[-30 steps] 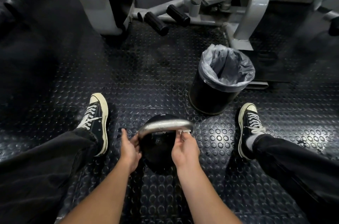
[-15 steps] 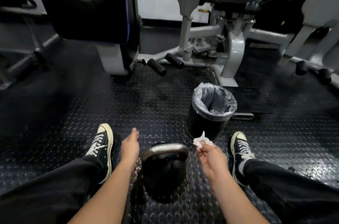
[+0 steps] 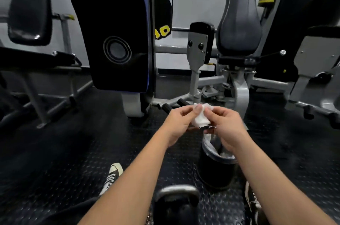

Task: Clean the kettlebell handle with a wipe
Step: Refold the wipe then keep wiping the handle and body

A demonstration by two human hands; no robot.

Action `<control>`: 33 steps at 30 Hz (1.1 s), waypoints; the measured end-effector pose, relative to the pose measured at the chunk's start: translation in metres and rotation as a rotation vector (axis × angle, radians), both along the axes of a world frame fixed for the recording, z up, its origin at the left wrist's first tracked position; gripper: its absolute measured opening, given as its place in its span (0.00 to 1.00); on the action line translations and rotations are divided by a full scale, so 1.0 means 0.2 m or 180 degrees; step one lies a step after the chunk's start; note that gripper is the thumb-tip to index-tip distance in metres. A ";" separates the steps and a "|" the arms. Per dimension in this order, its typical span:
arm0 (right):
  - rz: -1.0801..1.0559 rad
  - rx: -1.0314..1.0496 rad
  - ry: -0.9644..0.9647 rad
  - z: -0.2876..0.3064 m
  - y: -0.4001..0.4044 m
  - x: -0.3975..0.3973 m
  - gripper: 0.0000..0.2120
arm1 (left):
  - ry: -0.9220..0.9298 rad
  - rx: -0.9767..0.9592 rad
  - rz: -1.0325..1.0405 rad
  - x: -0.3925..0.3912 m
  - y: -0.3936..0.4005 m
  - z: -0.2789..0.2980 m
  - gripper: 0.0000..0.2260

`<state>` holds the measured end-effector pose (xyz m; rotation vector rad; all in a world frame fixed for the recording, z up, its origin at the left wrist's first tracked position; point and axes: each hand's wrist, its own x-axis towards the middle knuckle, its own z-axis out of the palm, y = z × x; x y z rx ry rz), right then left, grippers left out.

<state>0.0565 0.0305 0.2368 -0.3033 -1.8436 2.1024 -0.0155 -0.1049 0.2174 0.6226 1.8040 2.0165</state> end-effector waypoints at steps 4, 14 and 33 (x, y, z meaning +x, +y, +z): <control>-0.0120 0.0083 0.0040 0.12 0.01 0.04 0.05 | 0.0302 0.0089 0.0716 0.01 -0.02 0.13 0.09; -0.0284 -0.0019 0.0098 0.26 0.13 -0.02 0.05 | 0.0736 0.0092 0.1057 -0.11 -0.06 0.27 0.10; -0.0189 0.2747 0.1096 0.37 0.00 -0.05 0.06 | 0.0697 0.0194 0.0866 -0.03 -0.05 0.51 0.21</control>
